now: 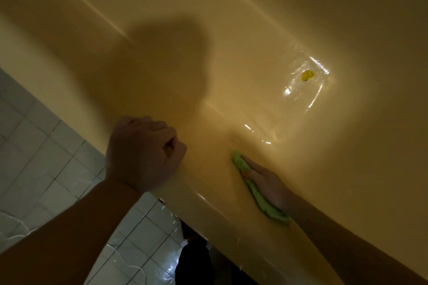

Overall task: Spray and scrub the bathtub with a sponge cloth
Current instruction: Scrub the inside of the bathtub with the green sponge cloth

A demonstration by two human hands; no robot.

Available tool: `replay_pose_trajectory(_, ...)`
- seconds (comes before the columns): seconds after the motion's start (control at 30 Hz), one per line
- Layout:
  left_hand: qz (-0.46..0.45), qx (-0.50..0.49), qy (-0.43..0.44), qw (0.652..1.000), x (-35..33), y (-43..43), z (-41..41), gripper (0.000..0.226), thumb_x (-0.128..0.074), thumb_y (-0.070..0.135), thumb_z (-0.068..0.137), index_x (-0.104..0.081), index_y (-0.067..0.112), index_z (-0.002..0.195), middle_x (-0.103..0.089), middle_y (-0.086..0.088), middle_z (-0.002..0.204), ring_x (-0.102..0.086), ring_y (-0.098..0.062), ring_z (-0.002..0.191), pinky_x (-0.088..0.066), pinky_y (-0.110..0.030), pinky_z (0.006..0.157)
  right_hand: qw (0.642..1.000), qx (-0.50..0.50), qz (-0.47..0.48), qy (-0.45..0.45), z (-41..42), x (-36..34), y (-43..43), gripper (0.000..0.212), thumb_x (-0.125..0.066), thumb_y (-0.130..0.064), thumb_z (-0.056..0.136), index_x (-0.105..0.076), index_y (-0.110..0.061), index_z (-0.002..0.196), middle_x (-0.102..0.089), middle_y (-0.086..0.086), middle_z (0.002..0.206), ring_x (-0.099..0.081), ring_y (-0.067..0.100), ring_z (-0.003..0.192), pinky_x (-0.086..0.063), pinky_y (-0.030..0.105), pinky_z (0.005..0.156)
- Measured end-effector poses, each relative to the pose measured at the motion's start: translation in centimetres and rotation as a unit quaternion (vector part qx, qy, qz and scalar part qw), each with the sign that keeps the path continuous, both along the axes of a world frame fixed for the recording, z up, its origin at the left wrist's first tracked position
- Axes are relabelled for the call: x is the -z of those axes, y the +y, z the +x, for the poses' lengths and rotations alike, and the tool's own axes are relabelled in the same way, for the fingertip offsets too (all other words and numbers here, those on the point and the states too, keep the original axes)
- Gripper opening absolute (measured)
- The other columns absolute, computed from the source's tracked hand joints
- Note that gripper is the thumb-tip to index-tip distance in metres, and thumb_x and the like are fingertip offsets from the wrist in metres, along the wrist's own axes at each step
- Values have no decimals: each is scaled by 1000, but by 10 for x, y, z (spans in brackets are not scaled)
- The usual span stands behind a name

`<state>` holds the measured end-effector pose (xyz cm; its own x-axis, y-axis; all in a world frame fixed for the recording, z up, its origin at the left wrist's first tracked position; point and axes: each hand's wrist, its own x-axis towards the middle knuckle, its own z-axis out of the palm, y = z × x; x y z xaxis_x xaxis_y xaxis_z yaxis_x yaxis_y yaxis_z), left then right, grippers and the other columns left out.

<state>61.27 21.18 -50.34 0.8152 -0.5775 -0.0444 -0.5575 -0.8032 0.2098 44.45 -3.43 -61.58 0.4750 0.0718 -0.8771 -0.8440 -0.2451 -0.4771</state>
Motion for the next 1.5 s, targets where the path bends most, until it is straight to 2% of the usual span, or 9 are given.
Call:
replay_pose_trajectory(0.2,-7,-22,-4,1000,0,3,7,35,-50,29,91,-59,18,58,-53,3,56,-41,-22,55,-35,-35,72,990,-45,-102,85,35,43,14,56,-33,-50,109,-32,-25,160,-31,7,167,-33,31,150,-26,35,119)
replay_pose_trajectory(0.37,-22,-47,-6,999,-3,4,11,34,-48,25,95,-56,18,62,-48,2,59,-37,-25,57,-39,-38,73,993,-30,41,-109,63,-53,49,52,-50,-45,106,-30,-57,153,-34,-21,160,-34,5,149,-27,15,113)
replay_pose_trajectory(0.47,-18,-52,0,999,-3,7,13,33,-46,22,98,-62,16,70,-57,0,65,-49,-28,60,-42,-41,76,977,-48,113,-174,50,-95,44,55,-53,-39,101,-37,-53,152,-34,-33,158,-29,-11,146,-24,13,118)
replay_pose_trajectory(0.63,-17,-60,-8,998,-3,12,23,31,-47,22,94,-59,17,67,-56,1,63,-50,-28,60,-42,-41,78,998,-24,55,-24,40,-24,17,46,-52,-40,105,-41,-63,144,-40,-22,158,-42,2,141,-30,21,112)
replay_pose_trajectory(0.87,-15,-50,4,999,-6,13,31,25,-51,26,83,-53,20,59,-50,3,58,-48,-26,61,-41,-39,75,995,-3,-65,82,82,48,45,60,-42,-50,107,-24,-33,162,-28,8,168,-30,30,152,-22,41,124)
replay_pose_trajectory(1.07,17,-27,27,999,-6,23,44,18,-52,27,81,-53,22,63,-53,3,63,-52,-27,66,-39,-40,75,993,-29,69,-91,127,-54,87,52,-52,-43,104,-35,-60,150,-36,-27,157,-37,-4,143,-28,24,119)
replay_pose_trajectory(1.2,14,-31,29,999,-6,27,51,19,-50,26,81,-52,21,63,-52,3,62,-49,-27,65,-37,-40,74,989,-10,110,-100,108,-77,74,52,-54,-32,105,-41,-66,142,-41,-43,147,-38,-23,132,-30,3,109)
replay_pose_trajectory(1.4,9,-48,27,998,-4,34,58,19,-53,24,78,-50,19,60,-49,3,59,-46,-27,63,-37,-39,76,999,-12,-25,24,86,27,46,51,-50,-39,106,-36,-45,155,-25,-2,169,-24,19,154,-17,37,125)
replay_pose_trajectory(1.5,9,-52,23,998,-3,35,62,20,-53,23,79,-51,19,60,-48,3,59,-45,-26,63,-38,-39,76,997,-15,-35,67,112,40,59,56,-45,-40,108,-25,-36,160,-25,5,169,-28,27,153,-20,39,123)
